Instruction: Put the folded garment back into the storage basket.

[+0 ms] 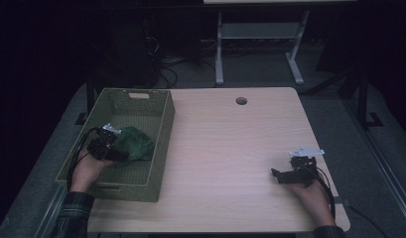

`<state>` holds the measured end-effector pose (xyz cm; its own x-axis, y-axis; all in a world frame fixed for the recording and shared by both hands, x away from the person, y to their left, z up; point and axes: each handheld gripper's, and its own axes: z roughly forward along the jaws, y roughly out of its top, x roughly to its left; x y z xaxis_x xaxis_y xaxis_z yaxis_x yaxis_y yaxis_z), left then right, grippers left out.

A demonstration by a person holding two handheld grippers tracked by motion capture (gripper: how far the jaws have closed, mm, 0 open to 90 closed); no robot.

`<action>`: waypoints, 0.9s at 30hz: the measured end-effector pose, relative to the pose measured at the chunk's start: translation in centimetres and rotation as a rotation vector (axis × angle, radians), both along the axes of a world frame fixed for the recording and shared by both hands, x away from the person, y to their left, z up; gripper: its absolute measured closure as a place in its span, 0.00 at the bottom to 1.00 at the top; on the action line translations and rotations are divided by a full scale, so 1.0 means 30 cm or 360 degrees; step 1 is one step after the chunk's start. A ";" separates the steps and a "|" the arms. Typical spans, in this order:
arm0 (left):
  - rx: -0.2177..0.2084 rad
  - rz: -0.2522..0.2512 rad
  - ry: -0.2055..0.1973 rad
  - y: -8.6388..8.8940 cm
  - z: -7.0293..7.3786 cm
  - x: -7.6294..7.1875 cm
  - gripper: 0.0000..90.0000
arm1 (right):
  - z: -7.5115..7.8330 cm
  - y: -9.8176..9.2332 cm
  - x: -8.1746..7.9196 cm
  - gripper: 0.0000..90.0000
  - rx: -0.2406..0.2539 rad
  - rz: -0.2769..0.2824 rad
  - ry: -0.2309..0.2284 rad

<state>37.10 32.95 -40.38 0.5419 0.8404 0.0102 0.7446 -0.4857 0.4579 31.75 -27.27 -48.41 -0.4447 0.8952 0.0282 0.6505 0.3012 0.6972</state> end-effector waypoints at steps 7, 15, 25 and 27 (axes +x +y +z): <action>-0.0027 0.0017 0.0009 0.012 -0.005 0.005 0.42 | 0.000 0.000 0.000 0.00 0.0001 0.0000 0.0000; -0.0075 0.0004 -0.0088 0.020 0.066 -0.013 0.27 | 0.000 0.000 0.000 0.00 0.0000 0.0000 0.0000; -0.0259 0.0016 -0.0206 -0.022 0.143 -0.019 0.19 | 0.000 0.000 0.000 0.00 -0.0001 0.0000 0.0000; -0.0286 0.0006 -0.0233 -0.039 0.159 -0.022 0.18 | 0.000 0.000 0.000 0.00 -0.0001 0.0000 0.0000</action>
<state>36.44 31.78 -35.60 0.5428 0.8376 -0.0617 0.6653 -0.3840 0.6403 31.75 -27.27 -48.41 -0.4449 0.8951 0.0279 0.6504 0.3016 0.6971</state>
